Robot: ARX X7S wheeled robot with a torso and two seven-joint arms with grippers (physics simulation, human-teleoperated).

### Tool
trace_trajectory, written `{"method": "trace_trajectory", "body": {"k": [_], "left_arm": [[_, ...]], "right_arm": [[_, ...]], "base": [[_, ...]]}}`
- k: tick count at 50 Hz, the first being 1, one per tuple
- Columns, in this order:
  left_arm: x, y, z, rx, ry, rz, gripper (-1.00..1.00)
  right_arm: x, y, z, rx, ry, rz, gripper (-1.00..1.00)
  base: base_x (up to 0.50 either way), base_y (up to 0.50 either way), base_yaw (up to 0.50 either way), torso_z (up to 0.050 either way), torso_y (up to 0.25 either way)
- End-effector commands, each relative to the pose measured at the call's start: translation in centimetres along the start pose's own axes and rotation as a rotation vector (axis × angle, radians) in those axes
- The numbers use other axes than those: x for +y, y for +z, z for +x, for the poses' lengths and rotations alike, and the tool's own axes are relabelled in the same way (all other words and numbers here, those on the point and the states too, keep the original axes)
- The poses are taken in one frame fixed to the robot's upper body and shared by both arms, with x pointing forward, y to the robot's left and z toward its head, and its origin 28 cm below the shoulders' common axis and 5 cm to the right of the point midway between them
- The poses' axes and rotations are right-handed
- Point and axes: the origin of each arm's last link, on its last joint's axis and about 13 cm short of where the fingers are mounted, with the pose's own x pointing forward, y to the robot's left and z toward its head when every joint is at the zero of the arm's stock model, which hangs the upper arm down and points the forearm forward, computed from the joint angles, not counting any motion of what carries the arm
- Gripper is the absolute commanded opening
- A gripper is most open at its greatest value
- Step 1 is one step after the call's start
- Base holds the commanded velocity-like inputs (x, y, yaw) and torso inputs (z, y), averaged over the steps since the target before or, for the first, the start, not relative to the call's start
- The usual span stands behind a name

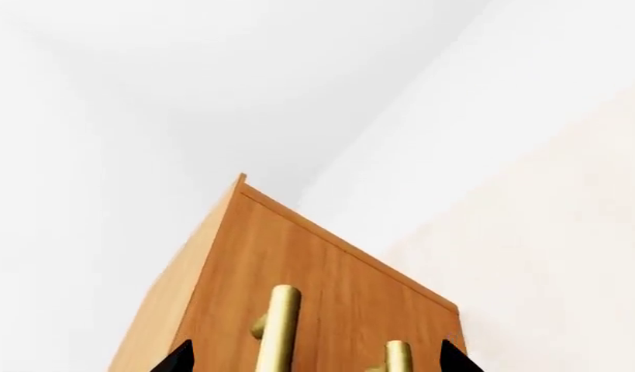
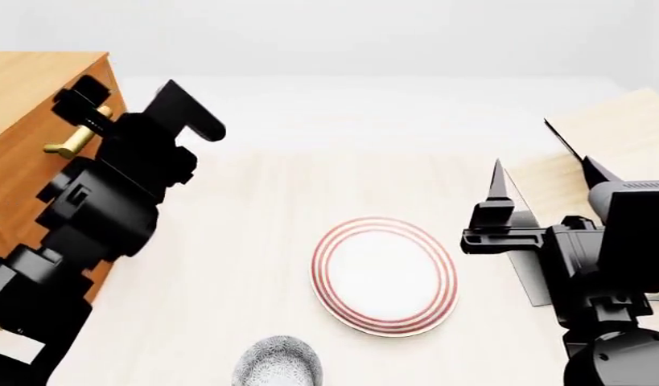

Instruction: Open the top drawer of the cabinet and put the bowl in it.

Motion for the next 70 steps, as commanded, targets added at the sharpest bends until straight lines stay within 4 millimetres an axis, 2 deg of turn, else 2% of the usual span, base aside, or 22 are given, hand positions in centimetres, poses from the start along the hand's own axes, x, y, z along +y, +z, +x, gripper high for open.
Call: {"method": "trace_trajectory", "body": {"k": [1,43,70], "left_arm": [[0.2,-0.8,1.1,0.052,0.024,-0.001,1.00],[-0.4,-3.9,4.2,0.182,0.067,-0.033,1.00],[0.2,-5.0,4.3,0.241,0.104,-0.078,1.00]], "right_arm": [[0.0,-0.2,0.1,0.006,0.000,0.003,1.00],[0.5,-1.2,0.5,0.032,0.006,0.004,1.00],[0.6,-1.5,0.6,0.045,0.002,0.006,1.00]], "base": [[0.00,0.00,0.00,0.000,0.000],[0.00,0.00,0.00,0.000,0.000],[0.00,0.00,0.00,0.000,0.000]]}}
